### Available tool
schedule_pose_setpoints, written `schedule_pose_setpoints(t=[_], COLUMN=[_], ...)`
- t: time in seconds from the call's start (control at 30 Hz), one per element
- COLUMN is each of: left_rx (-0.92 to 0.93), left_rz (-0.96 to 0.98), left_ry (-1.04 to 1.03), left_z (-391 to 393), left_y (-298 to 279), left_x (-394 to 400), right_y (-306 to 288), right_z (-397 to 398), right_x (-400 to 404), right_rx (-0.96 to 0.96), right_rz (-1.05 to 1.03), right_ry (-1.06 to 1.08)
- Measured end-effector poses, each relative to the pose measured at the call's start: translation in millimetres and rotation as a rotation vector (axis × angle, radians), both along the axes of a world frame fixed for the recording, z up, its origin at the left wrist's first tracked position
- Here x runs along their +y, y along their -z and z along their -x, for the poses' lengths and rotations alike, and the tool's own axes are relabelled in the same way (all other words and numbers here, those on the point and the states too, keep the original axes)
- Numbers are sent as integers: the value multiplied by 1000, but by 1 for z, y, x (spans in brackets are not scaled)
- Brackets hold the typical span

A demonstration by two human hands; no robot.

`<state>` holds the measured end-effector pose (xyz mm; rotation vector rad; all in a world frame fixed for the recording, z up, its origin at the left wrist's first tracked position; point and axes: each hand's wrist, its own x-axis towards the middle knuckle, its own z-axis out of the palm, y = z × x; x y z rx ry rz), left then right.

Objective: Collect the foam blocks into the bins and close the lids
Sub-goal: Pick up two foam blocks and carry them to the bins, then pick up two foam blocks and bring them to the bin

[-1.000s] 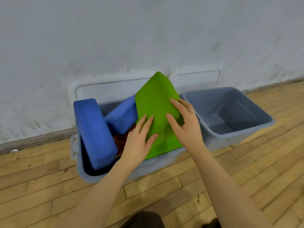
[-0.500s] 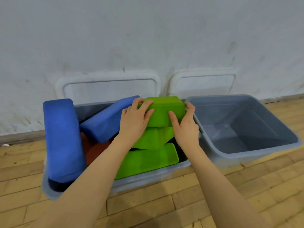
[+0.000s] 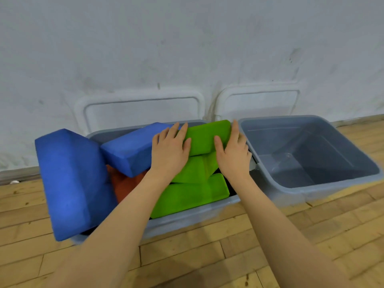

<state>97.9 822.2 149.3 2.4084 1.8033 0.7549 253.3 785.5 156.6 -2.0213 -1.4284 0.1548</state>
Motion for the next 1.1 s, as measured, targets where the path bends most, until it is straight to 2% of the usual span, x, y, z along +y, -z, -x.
schedule_pose_setpoints(t=[0.1, 0.2, 0.37, 0.5, 0.63, 0.9, 1.1], left_rx=[-80, -158, -228, -236, -140, 1, 75], left_rz=[-116, -192, -204, -77, 1, 246, 414], left_ry=[60, 179, 393, 535, 699, 932, 1032], left_z=[8, 7, -19, -73, -164, -349, -445], left_y=[-13, -26, -16, 17, 59, 145, 207], left_x=[-19, -43, -84, -128, -193, -401, -533], right_y=[-15, -27, -13, 16, 63, 172, 234], right_z=[3, 1, -21, -68, -146, -309, -387], right_x=[-21, -56, -131, -203, -289, -519, -657], right_rx=[-85, -82, -78, -93, -85, -114, -225], right_rz=[-67, -166, -191, -129, -89, -1, 286], right_ry=[19, -65, 7, 140, 280, 532, 738])
